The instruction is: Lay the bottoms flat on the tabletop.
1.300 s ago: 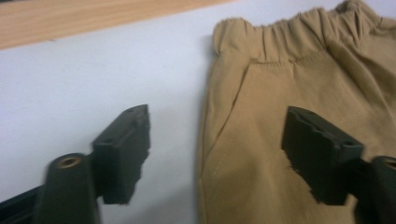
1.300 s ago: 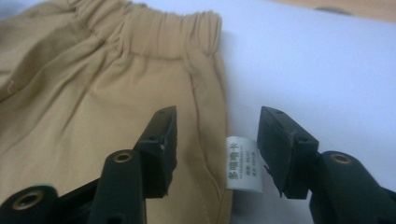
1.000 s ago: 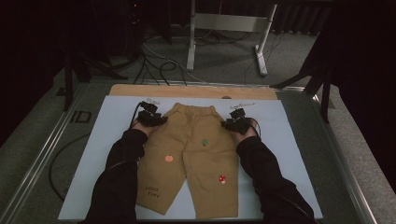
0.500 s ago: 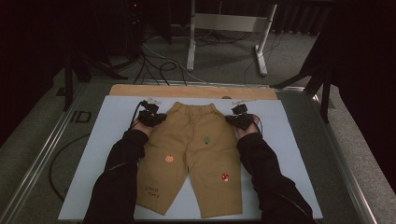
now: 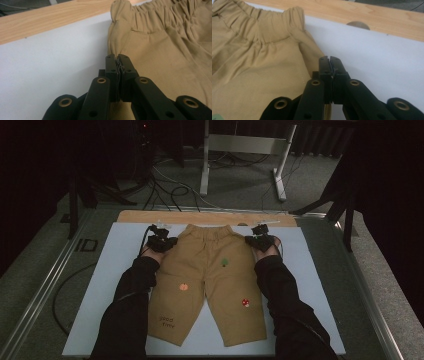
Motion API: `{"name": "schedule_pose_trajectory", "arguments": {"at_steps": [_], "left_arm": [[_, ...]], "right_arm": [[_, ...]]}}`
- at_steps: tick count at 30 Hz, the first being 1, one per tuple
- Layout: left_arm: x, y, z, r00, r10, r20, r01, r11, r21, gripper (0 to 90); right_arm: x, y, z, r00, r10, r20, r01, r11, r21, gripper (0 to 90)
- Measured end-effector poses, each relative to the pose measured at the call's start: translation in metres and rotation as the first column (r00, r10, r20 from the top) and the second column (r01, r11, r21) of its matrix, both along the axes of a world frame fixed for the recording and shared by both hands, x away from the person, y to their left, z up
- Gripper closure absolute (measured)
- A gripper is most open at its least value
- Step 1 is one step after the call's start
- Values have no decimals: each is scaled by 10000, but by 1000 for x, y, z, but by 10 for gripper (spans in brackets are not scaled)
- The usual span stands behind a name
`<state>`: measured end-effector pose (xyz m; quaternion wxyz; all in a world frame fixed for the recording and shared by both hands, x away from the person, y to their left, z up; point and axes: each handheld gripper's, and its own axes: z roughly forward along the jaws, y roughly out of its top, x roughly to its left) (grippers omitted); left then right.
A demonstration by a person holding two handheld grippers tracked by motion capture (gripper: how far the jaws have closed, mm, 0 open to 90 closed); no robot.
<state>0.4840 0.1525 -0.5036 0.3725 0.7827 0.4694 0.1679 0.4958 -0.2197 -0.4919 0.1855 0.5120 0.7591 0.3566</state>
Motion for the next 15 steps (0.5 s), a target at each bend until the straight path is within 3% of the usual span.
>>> {"name": "schedule_pose_trajectory", "arguments": {"at_steps": [4, 8, 13, 15], "left_arm": [[2, -2, -6, 9999, 71, -124, -68, 9998, 209, 883], [2, -4, -9, 9998, 135, -159, -133, 9999, 96, 881], [2, -3, -10, 9995, 130, -291, -127, 9999, 111, 872], [1, -2, -10, 9998, 97, -156, -95, 9999, 105, 872]], "right_arm": [[6, 2, -5, 9999, 16, -99, -18, 9998, -202, 893], [10, 4, -12, 9999, 54, -114, -60, 9990, -454, 891], [12, 8, -15, 10000, 53, -84, -57, 9986, -519, 889], [11, 8, -15, 9999, 53, 101, -49, 9991, -422, 877]]}}
